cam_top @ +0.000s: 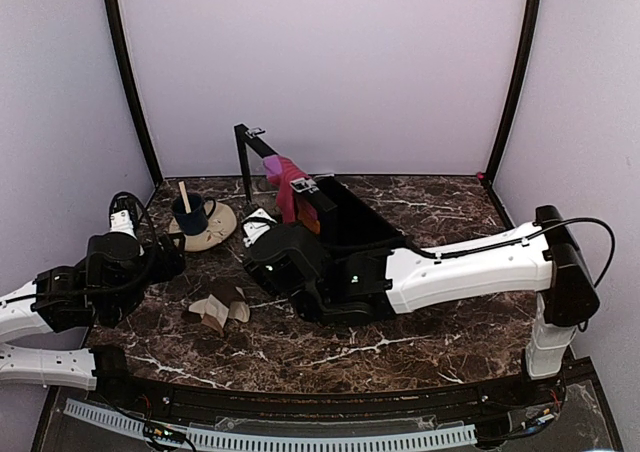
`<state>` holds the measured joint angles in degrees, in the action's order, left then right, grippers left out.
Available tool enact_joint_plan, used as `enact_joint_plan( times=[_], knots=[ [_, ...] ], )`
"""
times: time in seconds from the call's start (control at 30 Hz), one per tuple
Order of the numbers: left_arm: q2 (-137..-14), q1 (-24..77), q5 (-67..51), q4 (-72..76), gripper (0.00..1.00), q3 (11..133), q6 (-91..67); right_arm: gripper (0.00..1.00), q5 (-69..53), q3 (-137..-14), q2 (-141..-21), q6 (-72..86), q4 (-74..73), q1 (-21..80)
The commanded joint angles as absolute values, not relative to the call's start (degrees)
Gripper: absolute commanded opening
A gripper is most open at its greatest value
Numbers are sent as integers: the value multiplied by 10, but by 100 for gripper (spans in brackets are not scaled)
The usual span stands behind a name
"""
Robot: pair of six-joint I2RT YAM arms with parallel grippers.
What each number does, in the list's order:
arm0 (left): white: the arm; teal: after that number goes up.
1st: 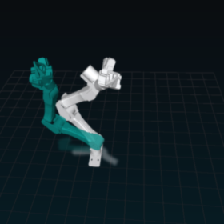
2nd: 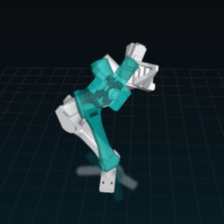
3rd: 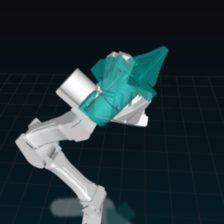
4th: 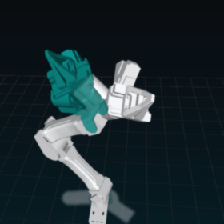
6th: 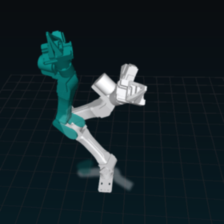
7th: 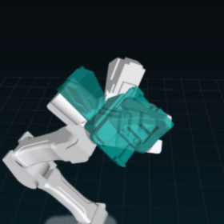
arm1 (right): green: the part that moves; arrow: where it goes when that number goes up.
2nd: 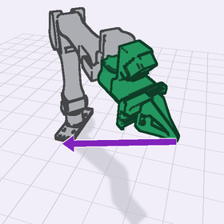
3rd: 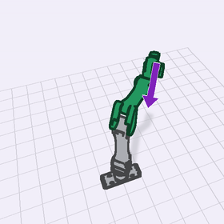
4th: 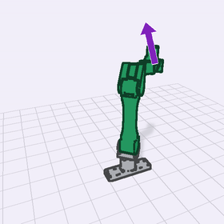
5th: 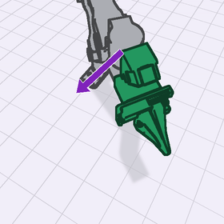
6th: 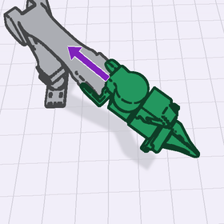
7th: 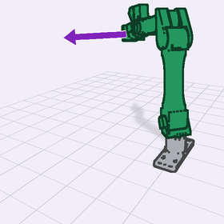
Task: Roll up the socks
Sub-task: Place the sock at the center of the board, then pick up the sock from the storage box.
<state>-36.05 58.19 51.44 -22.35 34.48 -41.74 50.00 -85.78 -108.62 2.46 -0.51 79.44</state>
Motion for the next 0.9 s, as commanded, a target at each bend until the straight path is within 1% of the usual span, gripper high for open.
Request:
enact_joint_plan(
  times=[0.0,0.2,0.37,0.47,0.57,0.87],
  knots=[
    [-364,585,540,-176,78,351,-389,73,501,-933,-1110,-58,-23,843],
    [-385,585,554,-123,78,364,-339,74,510,-974,-1097,-93,-44,867],
    [-395,585,550,-64,79,370,-300,75,485,-1008,-1073,-109,-89,885],
    [-401,585,515,31,79,357,-213,77,503,-1019,-1049,-135,-91,903],
    [-415,584,469,73,82,361,-166,78,533,-1020,-1019,-151,-85,911],
    [-457,585,318,85,83,385,-146,78,592,-953,-925,-149,-52,911]
  ],
)
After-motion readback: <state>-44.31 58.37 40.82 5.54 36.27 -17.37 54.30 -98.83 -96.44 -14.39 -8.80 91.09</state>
